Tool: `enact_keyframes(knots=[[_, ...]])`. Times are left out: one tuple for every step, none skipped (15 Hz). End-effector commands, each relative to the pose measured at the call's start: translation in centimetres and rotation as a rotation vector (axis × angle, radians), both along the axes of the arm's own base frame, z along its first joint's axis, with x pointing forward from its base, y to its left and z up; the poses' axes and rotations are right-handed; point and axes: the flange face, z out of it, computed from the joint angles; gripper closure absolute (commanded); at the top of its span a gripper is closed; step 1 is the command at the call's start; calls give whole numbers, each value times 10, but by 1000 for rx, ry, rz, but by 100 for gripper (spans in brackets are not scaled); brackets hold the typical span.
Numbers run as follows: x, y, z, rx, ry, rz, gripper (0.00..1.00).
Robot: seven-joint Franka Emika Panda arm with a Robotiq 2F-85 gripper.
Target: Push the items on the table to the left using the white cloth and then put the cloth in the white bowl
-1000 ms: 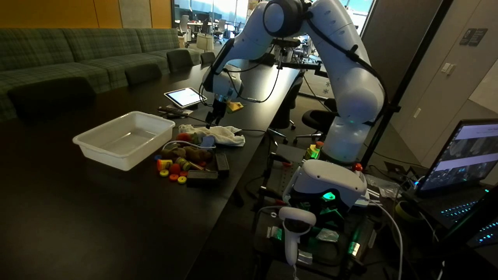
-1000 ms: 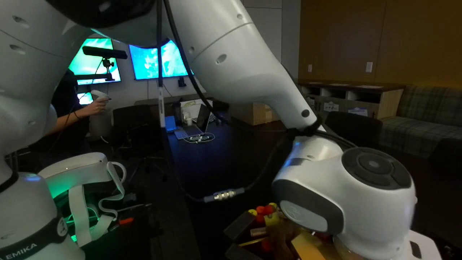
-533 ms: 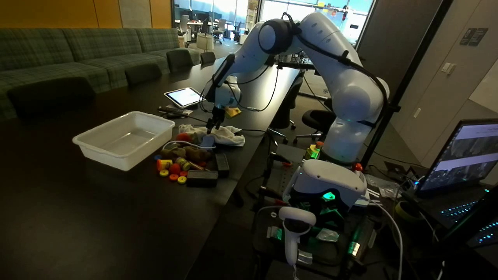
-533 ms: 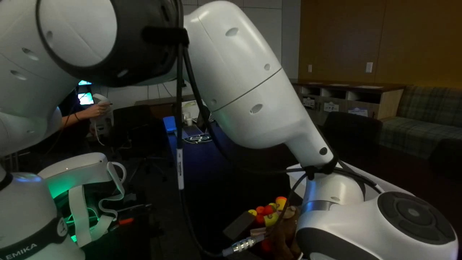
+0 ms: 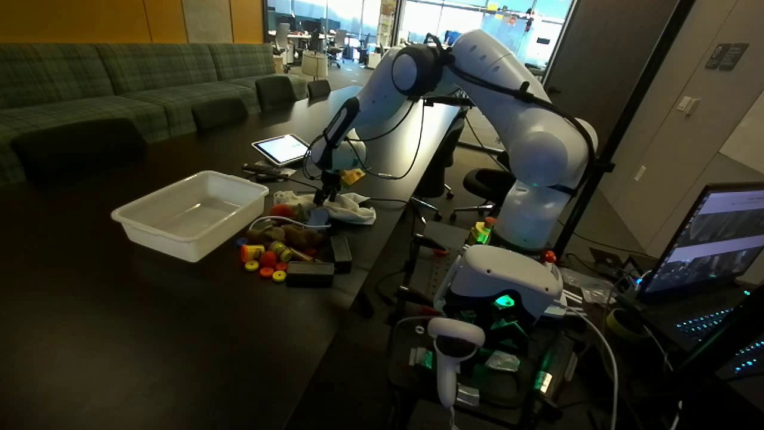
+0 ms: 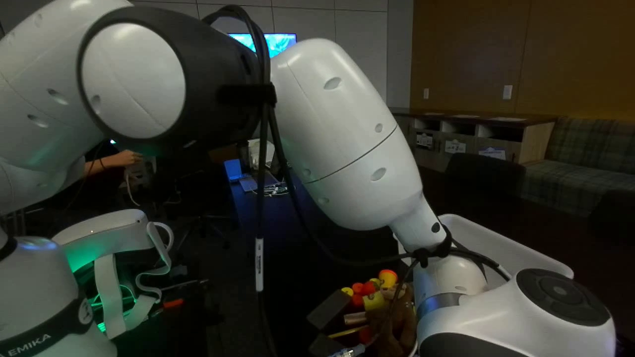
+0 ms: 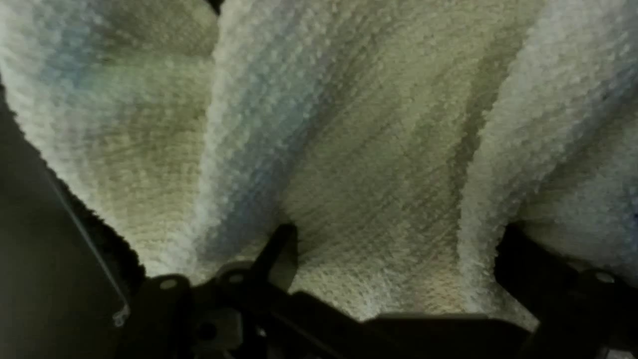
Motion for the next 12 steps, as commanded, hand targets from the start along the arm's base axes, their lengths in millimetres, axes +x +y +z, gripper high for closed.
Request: enact_keyframes(knots=[[6,-4,-11,-37,3,-2,27],[3,-5,-10,-32,20,1,32],[1,-6,-10,-35,30,3,39],[-2,-7,-9,-37,43,2,47],[-5,-9,-9,-39,53,2,53],[-11,-11,-6,-26,73,4,61],[-16,-13,-4,-20,83,6,67],[-23,-16,2,-9,96,7,74],[-28,-19,7,8,106,7,81],[-36,-23,17,20,108,4,87],[-42,-27,24,26,111,-3,94],[-51,-32,36,20,104,-15,97]])
